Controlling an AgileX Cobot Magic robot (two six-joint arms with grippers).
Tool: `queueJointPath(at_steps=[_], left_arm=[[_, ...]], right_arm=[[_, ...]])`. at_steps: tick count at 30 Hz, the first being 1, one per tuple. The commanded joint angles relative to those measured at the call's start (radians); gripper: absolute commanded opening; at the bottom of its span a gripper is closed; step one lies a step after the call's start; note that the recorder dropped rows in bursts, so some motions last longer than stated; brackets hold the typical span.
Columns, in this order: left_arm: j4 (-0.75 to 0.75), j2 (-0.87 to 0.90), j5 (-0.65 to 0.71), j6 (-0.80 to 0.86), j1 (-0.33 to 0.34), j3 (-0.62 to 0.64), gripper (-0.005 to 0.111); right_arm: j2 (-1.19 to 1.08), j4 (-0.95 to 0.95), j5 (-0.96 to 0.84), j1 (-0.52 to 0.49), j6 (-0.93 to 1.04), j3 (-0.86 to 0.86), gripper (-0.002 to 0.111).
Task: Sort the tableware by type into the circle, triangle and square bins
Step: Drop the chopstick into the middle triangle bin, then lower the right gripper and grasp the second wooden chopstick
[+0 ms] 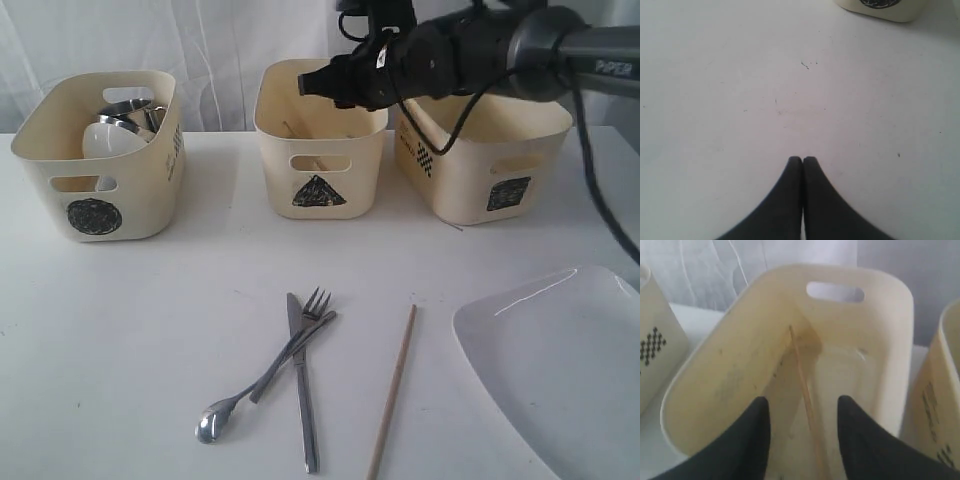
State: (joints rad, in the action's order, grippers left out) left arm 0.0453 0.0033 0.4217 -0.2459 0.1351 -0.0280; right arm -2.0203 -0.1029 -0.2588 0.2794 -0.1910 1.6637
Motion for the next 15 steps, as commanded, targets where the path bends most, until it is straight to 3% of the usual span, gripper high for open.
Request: queueJointPath(at_steps=[1,3,8,12,15], left_arm=[[0.014,-0.003,0.057,-0.001,0.002,0.009,0.001],[0.014,-0.003,0.057,-0.001,0.002,0.009,0.001],[0.014,-0.003,0.057,-0.001,0.002,0.009,0.001],[0.014,-0.003,0.057,-0.001,0.002,0.009,0.001],[0.014,-0.003,0.057,-0.001,0.002,0.009,0.001]], right_arm=[[0.128,-0.005,-0.370,-0.009,0.073,-0.001,0.017],[0.173,0.025,-0.491,-0.009,0.083,-0.033,-0.001],[0.294,0.183,-0.657,0.014,0.083,-0.221,0.000],[0.423,0.385,-0.653,0.109,0.083,-0.456,0.000],[0.472,0.432,-0.590,0.197,0.072,-0.559,0.000]])
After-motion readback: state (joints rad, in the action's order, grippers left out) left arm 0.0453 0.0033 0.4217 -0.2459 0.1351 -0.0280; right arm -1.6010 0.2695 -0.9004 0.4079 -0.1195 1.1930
